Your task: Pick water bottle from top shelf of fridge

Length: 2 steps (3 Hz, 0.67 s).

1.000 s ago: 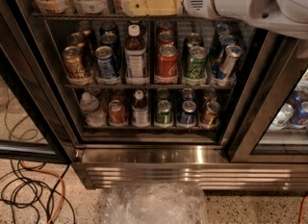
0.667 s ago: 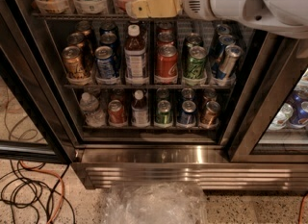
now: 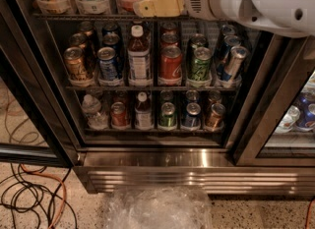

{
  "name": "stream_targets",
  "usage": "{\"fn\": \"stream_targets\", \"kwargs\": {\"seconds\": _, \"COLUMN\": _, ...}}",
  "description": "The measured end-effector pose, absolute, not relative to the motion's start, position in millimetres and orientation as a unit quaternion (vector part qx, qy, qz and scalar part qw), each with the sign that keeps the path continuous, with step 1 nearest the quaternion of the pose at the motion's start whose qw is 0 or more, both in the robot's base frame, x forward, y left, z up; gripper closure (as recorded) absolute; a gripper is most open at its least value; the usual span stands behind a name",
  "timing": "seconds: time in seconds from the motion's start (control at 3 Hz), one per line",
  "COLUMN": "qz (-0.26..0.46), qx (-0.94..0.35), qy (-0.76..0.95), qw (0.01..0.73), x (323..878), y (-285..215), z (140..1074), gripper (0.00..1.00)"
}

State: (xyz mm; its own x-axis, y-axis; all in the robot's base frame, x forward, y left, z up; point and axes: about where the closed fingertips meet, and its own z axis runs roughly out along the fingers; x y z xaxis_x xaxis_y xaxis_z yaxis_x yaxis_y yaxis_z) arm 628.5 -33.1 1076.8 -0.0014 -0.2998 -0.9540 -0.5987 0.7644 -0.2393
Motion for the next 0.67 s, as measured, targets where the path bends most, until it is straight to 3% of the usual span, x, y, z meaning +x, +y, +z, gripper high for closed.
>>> {"fn": "stream_targets", "kwargs": {"seconds": 0.67, "qz": 0.106, "qx": -0.321, "qy": 0.687, "qw": 0.643, "x": 661, "y": -17, "z": 1075, "gripper": 0.0}}
